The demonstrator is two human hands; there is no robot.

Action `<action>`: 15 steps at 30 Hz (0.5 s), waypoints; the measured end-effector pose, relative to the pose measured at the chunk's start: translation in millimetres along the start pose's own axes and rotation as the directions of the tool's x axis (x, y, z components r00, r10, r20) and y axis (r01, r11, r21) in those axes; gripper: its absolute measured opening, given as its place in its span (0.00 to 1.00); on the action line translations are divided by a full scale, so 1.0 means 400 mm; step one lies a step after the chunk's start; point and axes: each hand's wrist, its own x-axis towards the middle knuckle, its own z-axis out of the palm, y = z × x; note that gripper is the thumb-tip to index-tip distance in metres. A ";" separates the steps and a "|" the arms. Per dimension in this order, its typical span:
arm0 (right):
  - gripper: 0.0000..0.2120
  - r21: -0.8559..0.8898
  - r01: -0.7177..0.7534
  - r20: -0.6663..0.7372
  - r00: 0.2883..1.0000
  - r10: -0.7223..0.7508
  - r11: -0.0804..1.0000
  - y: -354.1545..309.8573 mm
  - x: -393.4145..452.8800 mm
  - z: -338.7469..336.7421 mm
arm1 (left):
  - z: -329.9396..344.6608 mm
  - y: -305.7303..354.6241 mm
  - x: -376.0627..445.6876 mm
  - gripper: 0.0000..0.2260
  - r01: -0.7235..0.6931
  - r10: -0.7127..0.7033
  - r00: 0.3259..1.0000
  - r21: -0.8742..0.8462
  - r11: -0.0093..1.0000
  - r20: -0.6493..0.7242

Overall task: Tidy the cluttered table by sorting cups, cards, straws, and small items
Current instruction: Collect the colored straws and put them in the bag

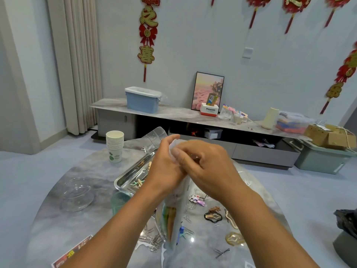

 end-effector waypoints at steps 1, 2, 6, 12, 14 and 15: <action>0.16 0.022 0.006 -0.058 0.998 -0.005 1.000 0.004 -0.003 -0.001 | 0.000 -0.002 0.000 0.31 0.000 0.000 1.000 -0.001 1.000 -0.005; 0.16 0.010 0.004 -0.063 0.998 -0.003 1.000 0.009 -0.002 -0.004 | -0.001 -0.004 0.000 0.31 0.004 -0.004 1.000 0.001 1.000 -0.010; 0.22 -0.046 -0.024 0.090 0.996 0.028 0.999 0.010 -0.003 -0.003 | -0.001 0.003 -0.002 0.36 0.009 -0.009 1.000 0.006 1.000 -0.005; 0.25 -0.076 -0.035 0.202 0.978 0.050 0.996 0.014 -0.003 -0.016 | -0.002 0.027 -0.013 0.34 -0.007 0.007 1.000 -0.003 1.000 0.024; 0.20 0.015 -0.034 0.169 0.985 0.031 0.999 0.013 -0.003 -0.024 | -0.006 0.027 -0.014 0.37 0.015 -0.014 0.999 -0.013 1.000 0.032; 0.17 0.079 -0.040 0.129 0.991 0.030 0.996 0.016 -0.006 -0.031 | -0.011 0.029 -0.012 0.38 0.016 -0.015 0.999 -0.017 1.000 0.035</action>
